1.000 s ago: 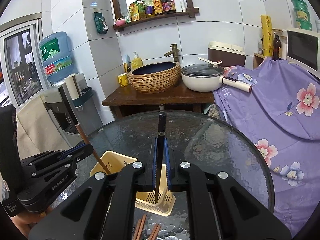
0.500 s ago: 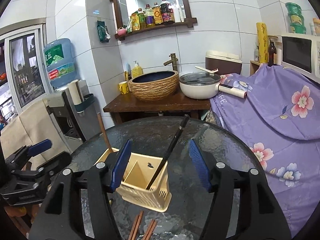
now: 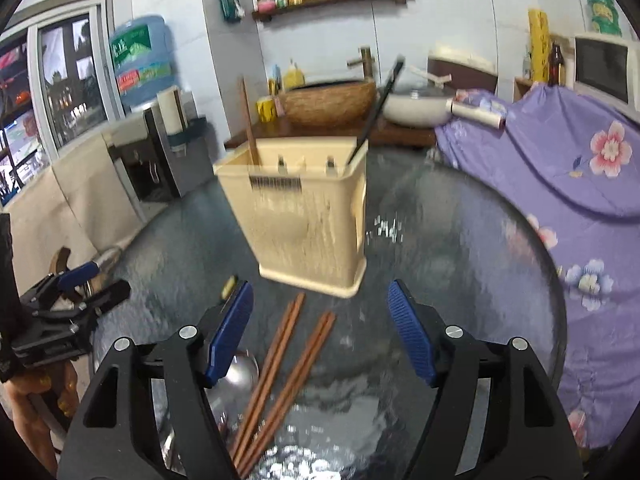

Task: Organize utensils
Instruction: 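Move both tools back down to the remaining chopsticks on the table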

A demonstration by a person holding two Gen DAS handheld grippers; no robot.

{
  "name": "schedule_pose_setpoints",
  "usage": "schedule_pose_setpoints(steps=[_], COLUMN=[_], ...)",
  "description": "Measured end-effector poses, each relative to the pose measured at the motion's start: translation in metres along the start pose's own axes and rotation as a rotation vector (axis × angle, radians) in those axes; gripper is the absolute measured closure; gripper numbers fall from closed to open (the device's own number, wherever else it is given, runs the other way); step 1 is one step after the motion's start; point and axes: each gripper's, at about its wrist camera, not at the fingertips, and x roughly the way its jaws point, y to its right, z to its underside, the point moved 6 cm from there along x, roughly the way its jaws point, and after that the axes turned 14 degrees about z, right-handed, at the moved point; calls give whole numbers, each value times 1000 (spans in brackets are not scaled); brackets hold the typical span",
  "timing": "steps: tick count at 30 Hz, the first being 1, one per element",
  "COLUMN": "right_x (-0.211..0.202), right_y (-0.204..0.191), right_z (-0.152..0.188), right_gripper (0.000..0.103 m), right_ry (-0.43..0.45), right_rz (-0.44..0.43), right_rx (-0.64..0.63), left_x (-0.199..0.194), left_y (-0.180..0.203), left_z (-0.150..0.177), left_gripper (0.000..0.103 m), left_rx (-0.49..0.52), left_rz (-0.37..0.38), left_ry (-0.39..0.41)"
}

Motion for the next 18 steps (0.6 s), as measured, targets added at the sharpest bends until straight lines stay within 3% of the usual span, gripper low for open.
schedule_pose_setpoints(steps=[6,10,18], right_x=[33,48,58], right_y=[-7,-12,-24], right_z=[55,75,87], right_gripper=[35,53,70], right_ry=[-152,-210,-254], right_rz=[14,25,31], right_rx=[-1,-15,-49], left_x=[13,21,24], left_y=[-8,-8,-4], left_z=[32,43,50], left_gripper=[7,7,7], left_rx=[-6,-9,-18], left_rz=[-14,-5,8], left_ry=[-64,-95,-104])
